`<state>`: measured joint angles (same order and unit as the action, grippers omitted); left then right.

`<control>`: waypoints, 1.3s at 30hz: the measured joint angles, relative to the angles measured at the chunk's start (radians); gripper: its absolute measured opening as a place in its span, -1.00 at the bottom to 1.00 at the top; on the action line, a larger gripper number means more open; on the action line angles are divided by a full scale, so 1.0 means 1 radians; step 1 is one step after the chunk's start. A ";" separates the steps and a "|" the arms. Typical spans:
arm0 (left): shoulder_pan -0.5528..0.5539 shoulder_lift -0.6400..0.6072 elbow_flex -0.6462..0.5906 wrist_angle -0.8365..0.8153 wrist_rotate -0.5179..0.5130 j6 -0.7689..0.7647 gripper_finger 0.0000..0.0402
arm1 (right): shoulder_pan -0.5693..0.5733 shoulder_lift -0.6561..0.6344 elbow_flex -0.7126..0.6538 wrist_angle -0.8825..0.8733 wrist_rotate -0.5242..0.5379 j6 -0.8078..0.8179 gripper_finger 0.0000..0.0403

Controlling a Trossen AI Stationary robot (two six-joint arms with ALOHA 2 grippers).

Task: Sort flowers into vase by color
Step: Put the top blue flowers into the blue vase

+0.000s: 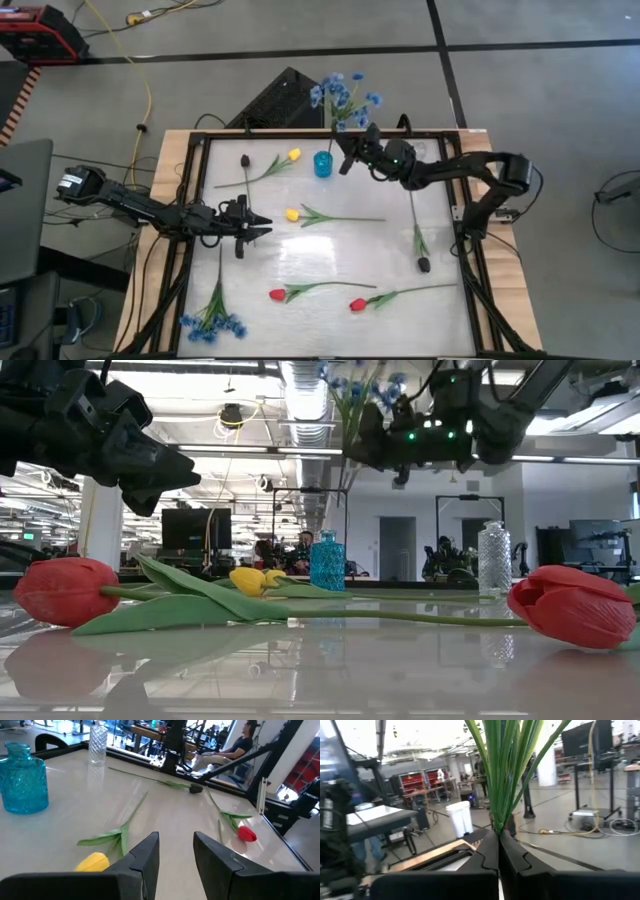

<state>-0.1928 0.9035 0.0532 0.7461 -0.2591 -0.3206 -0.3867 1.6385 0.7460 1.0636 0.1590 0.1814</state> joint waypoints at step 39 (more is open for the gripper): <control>0.000 0.000 0.000 -0.086 -0.041 -0.044 -0.45 | -0.014 0.168 0.074 -0.091 0.037 -0.078 -0.74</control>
<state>-0.1928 0.9031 0.0536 0.6601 -0.3000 -0.3647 -0.4011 1.8069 0.8200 0.9730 0.1959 0.1029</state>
